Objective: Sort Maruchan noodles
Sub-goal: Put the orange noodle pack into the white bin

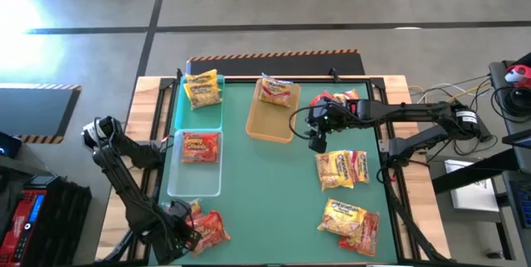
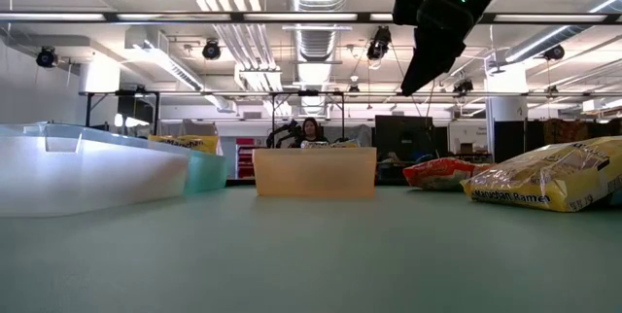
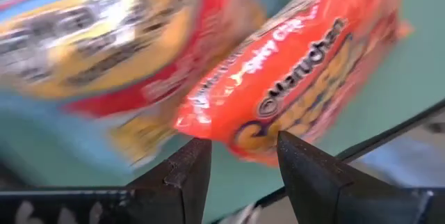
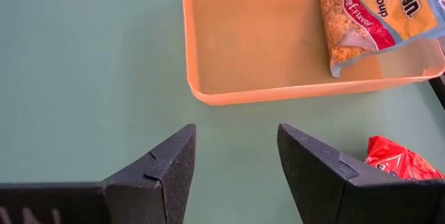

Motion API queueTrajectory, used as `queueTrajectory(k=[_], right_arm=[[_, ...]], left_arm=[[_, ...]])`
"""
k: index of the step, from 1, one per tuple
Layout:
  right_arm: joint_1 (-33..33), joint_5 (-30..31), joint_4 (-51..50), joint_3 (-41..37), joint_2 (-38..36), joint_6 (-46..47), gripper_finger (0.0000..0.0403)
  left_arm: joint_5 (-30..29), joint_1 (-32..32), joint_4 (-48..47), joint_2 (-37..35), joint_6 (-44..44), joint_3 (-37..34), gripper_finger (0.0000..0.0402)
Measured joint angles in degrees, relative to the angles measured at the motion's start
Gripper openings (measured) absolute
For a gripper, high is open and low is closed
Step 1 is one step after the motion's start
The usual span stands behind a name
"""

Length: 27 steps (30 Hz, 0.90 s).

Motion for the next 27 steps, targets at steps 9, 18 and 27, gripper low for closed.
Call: queueTrajectory(k=[9, 18, 27], right_arm=[[0.00, 0.00, 0.00, 0.00, 0.02, 0.00, 0.0192], [0.02, 0.01, 0.00, 0.00, 0.02, 0.00, 0.0192], [0.00, 0.01, -0.02, 0.00, 0.02, 0.00, 0.0192]], left_arm=[[-12.49, 1.46, 9.83, -0.01, -0.30, -4.59, 0.0145], [-24.27, 5.96, 14.02, -0.01, 6.23, -4.89, 0.0145], [-17.63, 3.57, 16.07, -0.01, 7.26, -1.96, 0.0145]])
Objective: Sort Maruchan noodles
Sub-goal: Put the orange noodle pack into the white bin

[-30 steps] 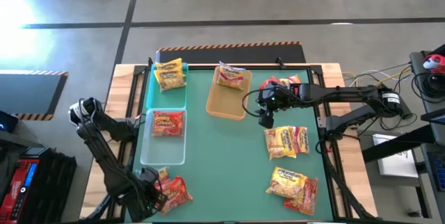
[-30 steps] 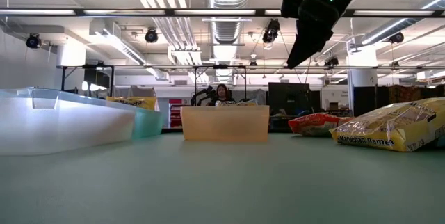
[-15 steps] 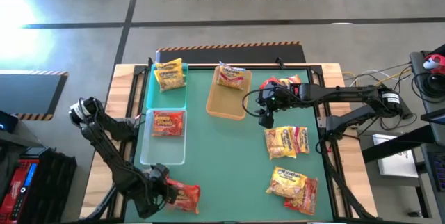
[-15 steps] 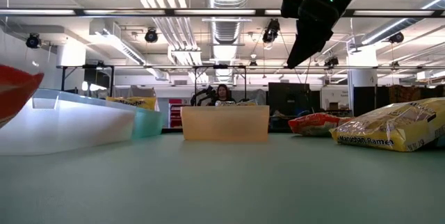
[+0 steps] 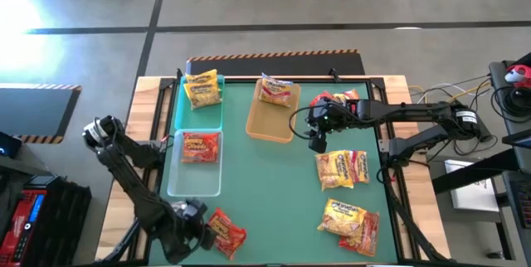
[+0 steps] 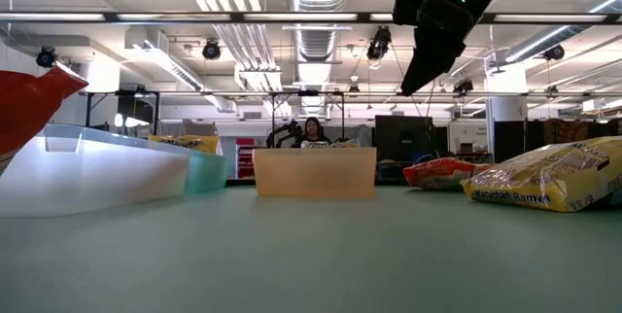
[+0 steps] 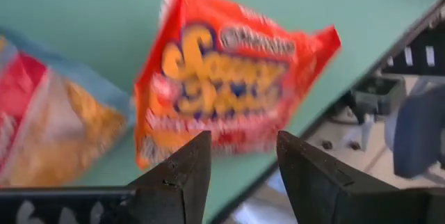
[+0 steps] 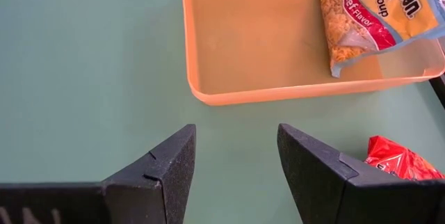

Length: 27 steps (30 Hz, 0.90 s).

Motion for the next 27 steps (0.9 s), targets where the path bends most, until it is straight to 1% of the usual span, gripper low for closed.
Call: queueTrajectory(k=[7, 11, 13, 15, 18, 24, 27], right_arm=[[0.02, 0.00, 0.79, 0.00, 0.00, 0.57, 0.0192], [0.02, -0.04, 3.91, 0.00, 0.00, 8.10, 0.0192], [0.02, -0.03, 5.27, 0.00, 0.00, 11.83, 0.0192], [0.02, 0.01, 6.24, 0.00, 0.00, 15.98, 0.0192], [0.02, -0.03, 7.55, 0.00, 0.00, 19.55, 0.0192], [0.02, -0.04, 9.37, 0.00, 0.00, 20.02, 0.0192], [0.02, -0.84, 9.92, 0.00, 0.00, 21.27, 0.0192]], left_arm=[[1.46, -0.54, 0.25, 1.46, -3.74, 0.85, 0.0145], [7.93, -0.53, 2.12, 3.99, -5.41, 0.85, 0.0145], [9.83, -0.56, 4.52, 5.40, -5.32, 0.85, 0.0145], [9.82, -0.58, 7.47, 6.67, -5.01, 0.87, 0.0145], [9.81, -0.44, 8.56, 8.73, -4.97, 0.89, 0.0145], [9.76, 1.30, 8.57, 12.76, -5.21, 0.89, 0.0131], [8.48, 2.48, 9.31, 14.00, -4.91, 1.00, 0.0124]])
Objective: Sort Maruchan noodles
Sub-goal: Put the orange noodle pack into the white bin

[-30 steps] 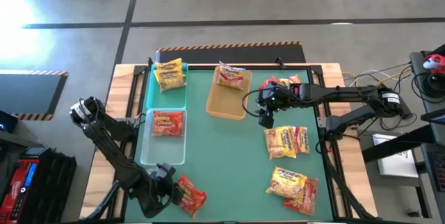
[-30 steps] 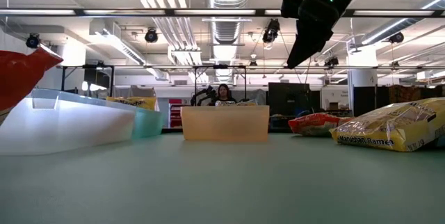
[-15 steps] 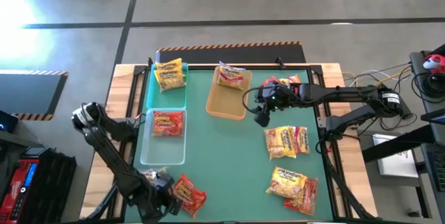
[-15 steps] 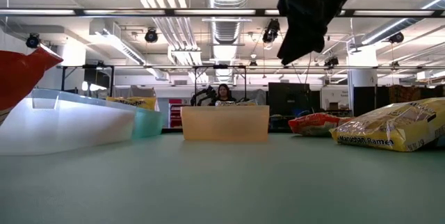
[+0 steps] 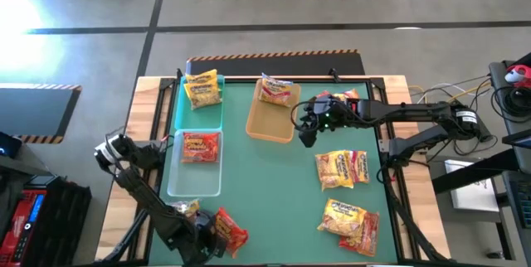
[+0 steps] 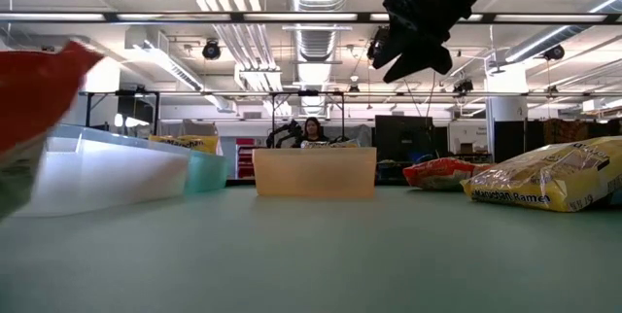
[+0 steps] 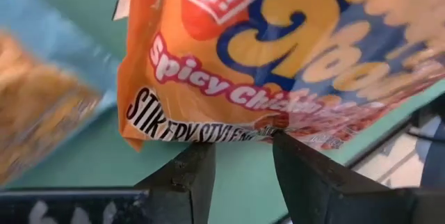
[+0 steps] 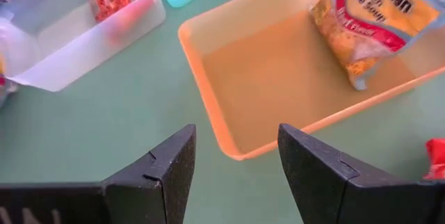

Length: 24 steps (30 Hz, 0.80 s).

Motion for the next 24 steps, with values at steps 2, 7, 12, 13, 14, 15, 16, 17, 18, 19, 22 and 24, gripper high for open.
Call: queueTrajectory(k=[2, 7, 12, 13, 14, 15, 16, 17, 18, 19, 22, 24], right_arm=[[0.00, -2.03, 0.20, 0.00, 0.00, 2.87, 0.0192], [0.02, -3.54, 0.54, 0.00, 0.47, 8.81, 0.0192], [0.27, -8.77, 0.45, 0.00, 2.93, 12.95, 0.0192], [0.60, -9.96, 0.45, 0.00, 3.76, 13.62, 0.0192], [1.05, -10.90, 0.47, 0.00, 4.62, 14.04, 0.0192], [1.56, -11.97, 0.46, 0.00, 5.51, 14.70, 0.0192], [2.18, -13.20, 0.45, 0.00, 6.42, 15.20, 0.0192], [2.94, -14.32, 0.68, -0.01, 7.34, 15.36, 0.0192], [3.73, -15.34, 1.12, -0.02, 8.16, 15.48, 0.0192], [4.65, -16.01, 1.91, -0.02, 8.97, 15.72, 0.0192], [7.24, -16.38, 5.01, -0.02, 11.35, 15.84, 0.0192], [8.51, -16.36, 6.94, -0.02, 12.87, 15.80, 0.0192]], left_arm=[[-1.46, 0.90, 0.35, 0.56, 0.54, 0.02, 0.0121], [-6.65, 3.59, 0.55, 0.99, 4.13, -0.06, 0.0114], [-6.92, 6.46, 0.53, 1.00, 9.01, -0.11, 0.0108], [-6.86, 6.90, 0.55, 1.00, 10.04, -0.13, 0.0107], [-6.85, 7.29, 0.59, 1.00, 10.94, -0.13, 0.0106], [-6.88, 7.49, 0.62, 1.00, 11.35, -0.12, 0.0104], [-6.90, 7.57, 0.79, 1.00, 11.44, -0.13, 0.0103], [-6.96, 7.56, 1.24, 1.00, 11.47, -0.14, 0.0102], [-7.10, 7.41, 2.04, 1.01, 11.57, -0.17, 0.0100], [-7.33, 7.03, 3.20, 1.02, 11.91, -0.17, 0.0099], [-8.28, 5.90, 7.41, 1.00, 13.11, -0.17, 0.0098], [-9.52, 5.45, 9.24, 1.00, 13.81, -0.17, 0.0098]])
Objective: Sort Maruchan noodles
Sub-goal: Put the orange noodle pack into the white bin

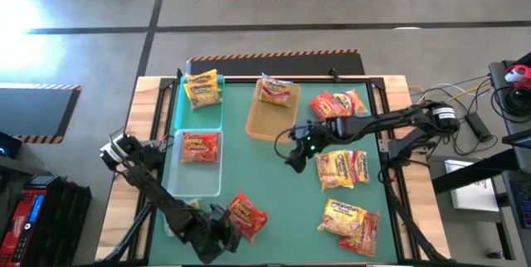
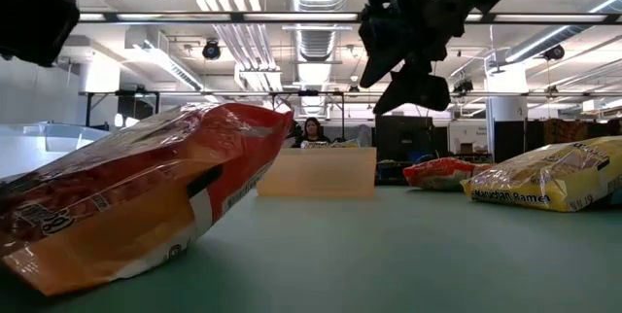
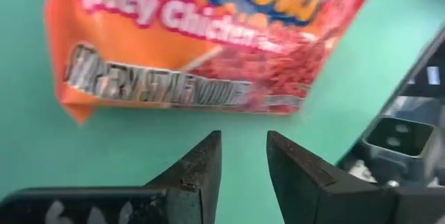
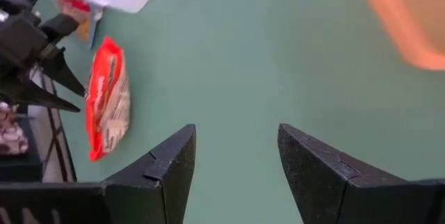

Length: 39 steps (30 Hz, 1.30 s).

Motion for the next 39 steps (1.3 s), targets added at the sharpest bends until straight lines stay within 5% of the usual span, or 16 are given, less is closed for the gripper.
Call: queueTrajectory(k=[12, 23, 39], right_arm=[[1.55, -0.66, 0.25, 3.12, 7.53, 2.40, 0.0192], [1.55, -16.08, -0.75, 11.31, 15.03, 1.49, 0.0192], [3.94, -18.89, 0.51, 15.36, 16.64, -3.21, 0.0192]], left_arm=[[-4.88, 1.62, 0.14, 1.55, 3.06, 0.00, 0.0097], [-5.88, 1.92, 1.69, 4.70, 2.42, 0.13, 0.0097], [-10.68, 6.37, 0.27, 5.14, 5.78, 0.02, 0.0097]])
